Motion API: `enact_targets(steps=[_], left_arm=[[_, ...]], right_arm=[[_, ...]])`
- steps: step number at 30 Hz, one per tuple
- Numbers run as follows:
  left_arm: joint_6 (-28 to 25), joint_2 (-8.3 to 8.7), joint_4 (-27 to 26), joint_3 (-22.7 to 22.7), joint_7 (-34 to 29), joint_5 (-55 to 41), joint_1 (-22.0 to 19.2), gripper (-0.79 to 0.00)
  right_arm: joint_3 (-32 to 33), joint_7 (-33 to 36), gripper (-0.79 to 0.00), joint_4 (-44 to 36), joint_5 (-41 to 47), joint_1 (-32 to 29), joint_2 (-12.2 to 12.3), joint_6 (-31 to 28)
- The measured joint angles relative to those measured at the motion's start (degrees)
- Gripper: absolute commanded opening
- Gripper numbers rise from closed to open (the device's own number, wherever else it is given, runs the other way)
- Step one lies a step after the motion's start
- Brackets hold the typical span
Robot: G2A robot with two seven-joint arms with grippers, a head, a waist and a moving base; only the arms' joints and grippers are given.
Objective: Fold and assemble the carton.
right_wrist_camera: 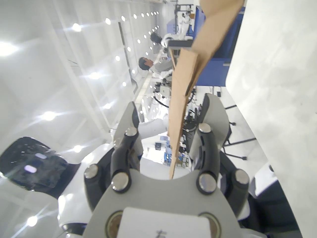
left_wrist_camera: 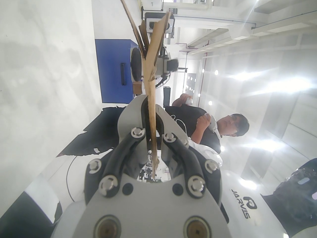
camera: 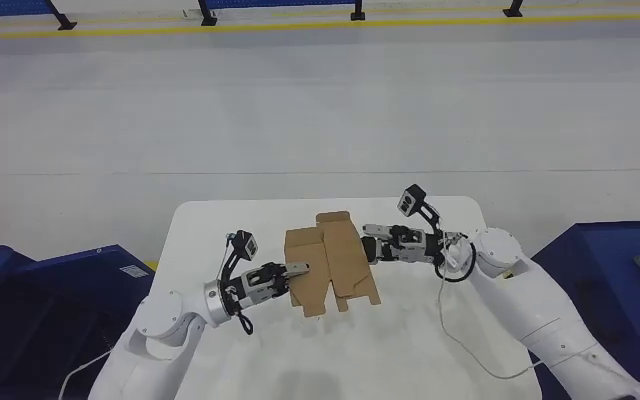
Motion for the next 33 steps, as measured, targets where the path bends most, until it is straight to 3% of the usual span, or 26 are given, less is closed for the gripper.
enact_targets(steps=[5,7,8,12,14,26,27,29,33], left_arm=[[-2.77,0.48,-2.41,-0.85,-4.14,0.09,1.82,-0.785],[-5.40,0.62,-2.95,-1.00,-5.75,0.64,2.36,-0.785],[-7.03,0.69,-3.12,-1.03,-6.45,0.97,2.67,-0.785],[-10.00,0.81,-3.32,-0.99,-6.89,1.31,3.16,-0.785],[-10.35,0.86,-3.31,-0.79,-6.27,2.17,3.14,-0.785],[-9.57,0.95,-1.73,1.41,-4.75,3.51,1.84,-0.785],[-9.52,0.95,-1.54,1.57,-4.76,3.44,1.71,-0.662],[-9.17,0.97,-1.12,1.94,-5.10,3.12,1.46,0.000],[-9.05,1.04,-0.57,2.10,-5.19,2.62,1.15,0.000]], right_arm=[[0.02,1.28,0.000,4.62,7.69,1.38,-1.26,2.64],[-0.67,1.05,-0.182,5.60,7.10,2.13,-1.69,2.40],[-1.32,0.83,-0.446,5.96,5.61,2.53,-1.98,1.88],[-2.99,2.17,-0.622,6.45,2.91,3.34,-2.80,1.10],[-3.50,3.08,-0.785,6.57,1.36,3.62,-3.07,0.67],[-2.94,3.72,-0.785,5.61,-4.27,3.49,-3.65,-0.57],[-2.78,3.73,-0.785,5.40,-4.58,3.40,-3.65,-0.61],[-2.18,3.47,-0.785,5.02,-5.40,3.18,-3.60,-1.03],[-0.34,2.00,-0.785,4.59,-7.27,2.60,-3.32,-2.73]])
